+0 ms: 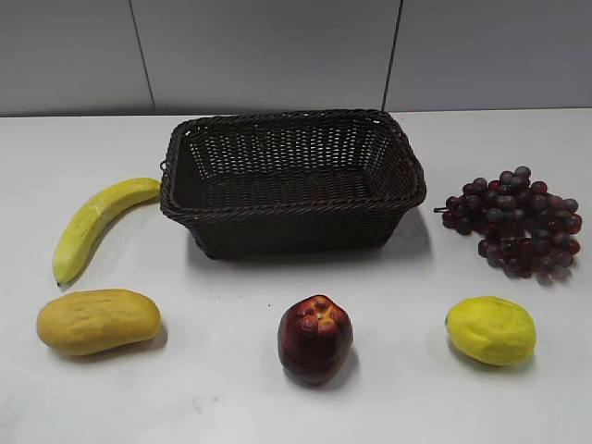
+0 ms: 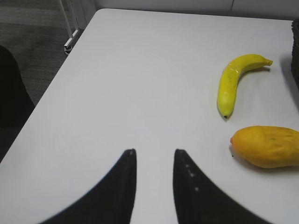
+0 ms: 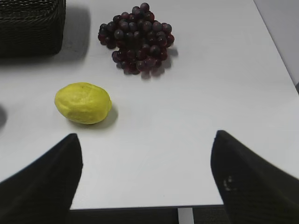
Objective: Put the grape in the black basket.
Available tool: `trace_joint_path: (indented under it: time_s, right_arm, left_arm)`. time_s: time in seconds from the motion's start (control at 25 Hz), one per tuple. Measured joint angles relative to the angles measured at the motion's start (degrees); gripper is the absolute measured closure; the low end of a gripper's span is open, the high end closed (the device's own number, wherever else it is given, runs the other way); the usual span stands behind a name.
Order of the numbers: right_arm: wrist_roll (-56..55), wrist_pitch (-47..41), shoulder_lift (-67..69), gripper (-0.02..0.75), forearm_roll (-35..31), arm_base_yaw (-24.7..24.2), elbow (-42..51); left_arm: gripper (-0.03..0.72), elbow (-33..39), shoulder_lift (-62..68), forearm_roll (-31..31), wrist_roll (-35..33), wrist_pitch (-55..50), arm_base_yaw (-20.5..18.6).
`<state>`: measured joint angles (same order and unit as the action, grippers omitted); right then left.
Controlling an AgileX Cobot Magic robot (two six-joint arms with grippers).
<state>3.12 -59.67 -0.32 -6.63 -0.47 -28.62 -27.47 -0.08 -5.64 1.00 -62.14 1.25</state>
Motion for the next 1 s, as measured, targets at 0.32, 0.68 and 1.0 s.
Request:
trace_joint_path:
  time_s: [0.32, 0.68, 1.0]
  right_arm:
    - [0.0, 0.0, 0.0, 0.085, 0.1, 0.0, 0.0]
    - [0.0, 2.7, 14.3, 0.095, 0.2, 0.0, -3.7]
    - [0.1, 3.6, 37.6, 0.106, 0.6, 0.0, -12.4]
  left_arm:
    - [0.472, 0.0, 0.0, 0.0, 0.0, 0.0, 0.0]
    - [0.472, 0.0, 0.0, 0.0, 0.0, 0.0, 0.0]
    - [0.472, 0.0, 0.0, 0.0, 0.0, 0.0, 0.0]
